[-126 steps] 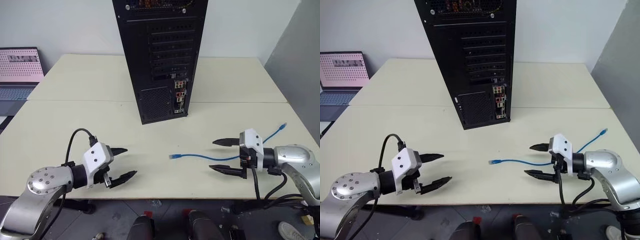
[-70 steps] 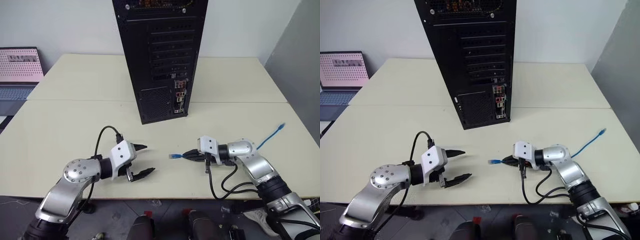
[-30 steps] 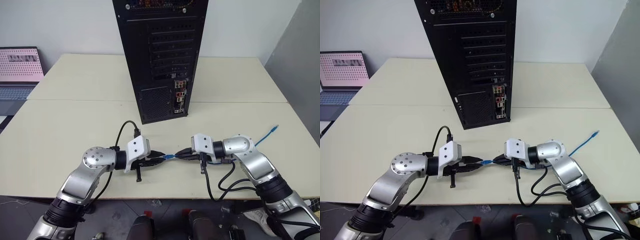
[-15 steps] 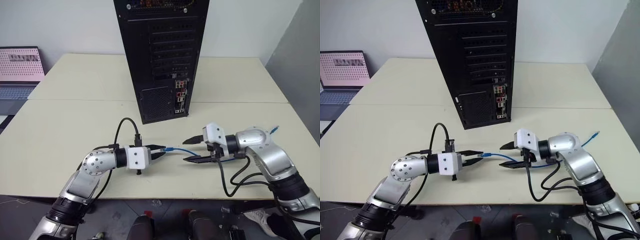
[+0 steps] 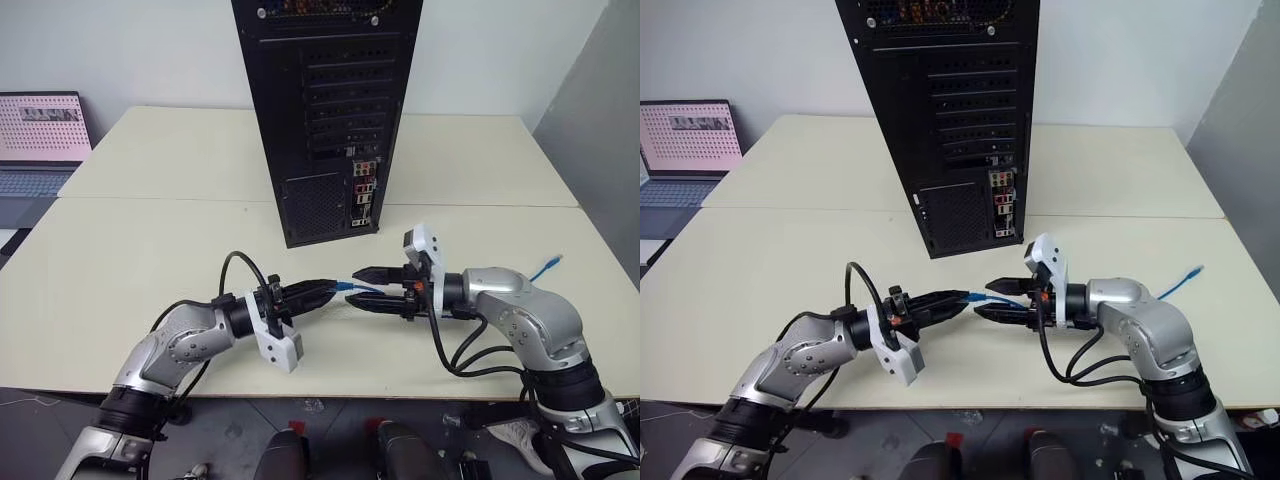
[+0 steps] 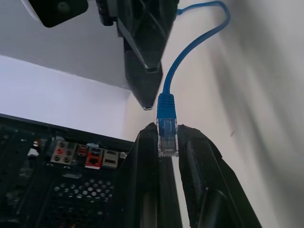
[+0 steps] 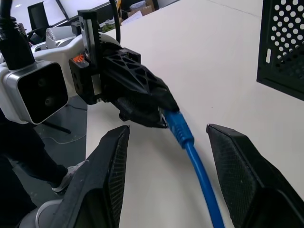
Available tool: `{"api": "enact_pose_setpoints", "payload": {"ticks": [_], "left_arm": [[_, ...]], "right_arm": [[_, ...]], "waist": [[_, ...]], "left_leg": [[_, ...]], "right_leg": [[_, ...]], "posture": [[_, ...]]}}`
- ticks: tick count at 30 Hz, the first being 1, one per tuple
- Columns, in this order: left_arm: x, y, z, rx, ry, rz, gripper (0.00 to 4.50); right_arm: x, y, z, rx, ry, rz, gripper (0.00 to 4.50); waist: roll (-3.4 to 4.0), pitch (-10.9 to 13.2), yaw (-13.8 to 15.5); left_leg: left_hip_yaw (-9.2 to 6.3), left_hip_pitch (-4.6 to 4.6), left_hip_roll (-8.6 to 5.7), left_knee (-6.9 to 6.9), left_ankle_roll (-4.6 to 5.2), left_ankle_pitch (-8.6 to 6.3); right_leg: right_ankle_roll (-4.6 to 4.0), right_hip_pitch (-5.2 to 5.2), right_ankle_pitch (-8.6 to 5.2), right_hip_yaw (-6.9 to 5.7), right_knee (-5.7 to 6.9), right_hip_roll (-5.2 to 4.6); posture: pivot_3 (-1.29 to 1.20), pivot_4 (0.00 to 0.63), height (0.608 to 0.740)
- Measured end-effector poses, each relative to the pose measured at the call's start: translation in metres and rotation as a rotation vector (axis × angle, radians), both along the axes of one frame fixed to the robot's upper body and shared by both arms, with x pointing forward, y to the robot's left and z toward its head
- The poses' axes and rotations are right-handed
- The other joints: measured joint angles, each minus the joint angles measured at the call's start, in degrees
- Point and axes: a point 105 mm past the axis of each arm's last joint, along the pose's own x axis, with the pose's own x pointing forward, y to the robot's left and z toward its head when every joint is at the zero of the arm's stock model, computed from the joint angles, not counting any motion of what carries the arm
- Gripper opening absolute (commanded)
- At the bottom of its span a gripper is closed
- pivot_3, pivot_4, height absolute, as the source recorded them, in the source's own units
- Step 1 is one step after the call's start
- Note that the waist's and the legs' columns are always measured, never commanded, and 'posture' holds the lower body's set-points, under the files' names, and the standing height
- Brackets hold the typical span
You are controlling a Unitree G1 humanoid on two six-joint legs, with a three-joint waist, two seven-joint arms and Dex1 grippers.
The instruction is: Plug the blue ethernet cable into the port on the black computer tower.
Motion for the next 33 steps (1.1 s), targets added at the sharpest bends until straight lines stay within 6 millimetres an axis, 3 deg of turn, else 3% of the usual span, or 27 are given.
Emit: {"api": "enact_pose_setpoints", "payload": {"ticks": [7,14,19,30,33], "left_arm": [[0.001,0.0,0.005,-0.031,-0.032,0.006,0.29],[0.002,-0.001,0.007,-0.039,-0.051,0.012,0.29],[0.002,0.0,0.007,-0.037,-0.054,0.017,0.29],[0.005,0.001,0.008,-0.049,-0.055,0.033,0.29],[0.004,0.001,0.008,-0.059,-0.05,0.032,1.05]], "right_arm": [[0.003,0.007,0.001,0.02,0.022,0.001,2.72],[0.01,0.01,0.007,0.049,0.031,-0.006,0.99],[0.011,0.009,0.006,0.048,0.041,-0.009,0.02],[0.015,0.01,0.007,0.056,0.055,-0.005,0.0],[0.016,0.01,0.008,0.054,0.058,0.003,0.0]], "waist": [[0.0,0.0,-0.1],[0.01,0.0,0.0],[0.01,0.0,0.0],[0.01,0.0,0.0],[0.01,0.0,0.0]], "left_leg": [[-0.04,-0.02,0.01,0.0,0.0,0.0],[-0.2,-0.11,0.01,0.0,0.0,0.0],[-0.24,-0.12,0.02,0.0,0.0,0.0],[-0.27,-0.14,0.01,0.01,0.0,0.0],[-0.28,-0.14,0.01,0.01,0.0,0.0]], "right_leg": [[0.0,0.0,0.0,-0.29,0.01,0.0],[-0.01,0.0,0.0,-0.52,0.0,-0.03],[-0.01,0.0,0.0,-0.57,0.0,-0.03],[-0.01,0.0,0.01,-0.61,0.0,-0.04],[-0.01,0.0,0.01,-0.62,0.01,-0.04]], "posture": [[0.0,0.15,0.74],[0.0,0.15,0.74],[0.0,0.15,0.74],[0.0,0.15,0.74],[0.0,0.15,0.74]]}}
